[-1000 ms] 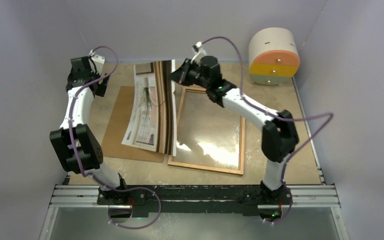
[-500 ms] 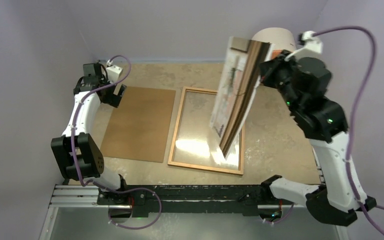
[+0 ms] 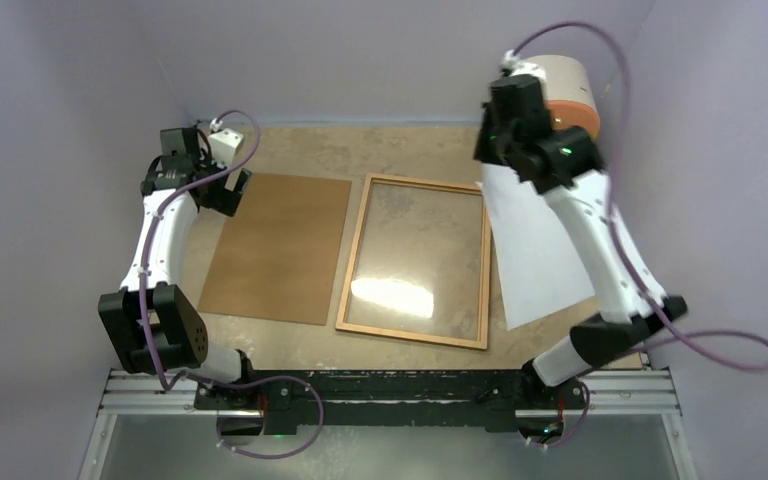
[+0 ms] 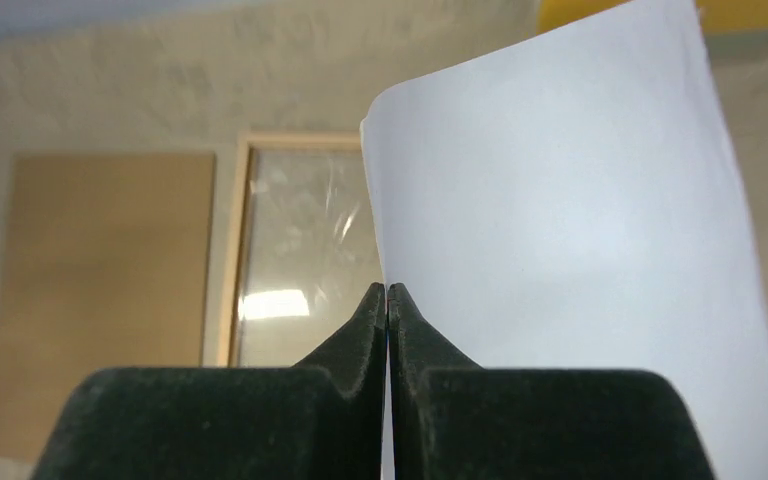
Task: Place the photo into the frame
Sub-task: Turn over the photo from the photo frame.
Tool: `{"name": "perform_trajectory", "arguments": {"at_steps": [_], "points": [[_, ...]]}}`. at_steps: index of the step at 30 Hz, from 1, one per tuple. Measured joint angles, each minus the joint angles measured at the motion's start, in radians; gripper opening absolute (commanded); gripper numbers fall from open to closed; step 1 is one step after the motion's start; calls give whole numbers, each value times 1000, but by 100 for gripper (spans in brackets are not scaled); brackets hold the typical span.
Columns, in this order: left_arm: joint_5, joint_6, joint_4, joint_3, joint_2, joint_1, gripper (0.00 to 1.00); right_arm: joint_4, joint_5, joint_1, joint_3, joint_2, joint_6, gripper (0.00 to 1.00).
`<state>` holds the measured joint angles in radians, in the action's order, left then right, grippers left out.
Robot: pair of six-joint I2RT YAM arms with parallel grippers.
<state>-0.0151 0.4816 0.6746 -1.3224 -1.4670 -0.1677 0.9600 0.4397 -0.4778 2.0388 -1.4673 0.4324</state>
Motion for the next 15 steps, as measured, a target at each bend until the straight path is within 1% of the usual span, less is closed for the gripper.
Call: {"name": "perform_trajectory", "arguments": {"at_steps": [3, 7, 10, 15], "points": [[0, 0, 0, 14, 5, 0, 100, -41, -90, -8, -133, -124, 34, 0], [1, 0, 0, 34, 5, 0, 100, -85, -177, -22, -262, -198, 117, 0], [1, 1, -1, 37, 5, 0, 100, -134, -230, -33, -303, -206, 192, 0], [3, 1, -7, 42, 5, 0, 100, -228, -283, -55, -317, -248, 303, 0]]}}
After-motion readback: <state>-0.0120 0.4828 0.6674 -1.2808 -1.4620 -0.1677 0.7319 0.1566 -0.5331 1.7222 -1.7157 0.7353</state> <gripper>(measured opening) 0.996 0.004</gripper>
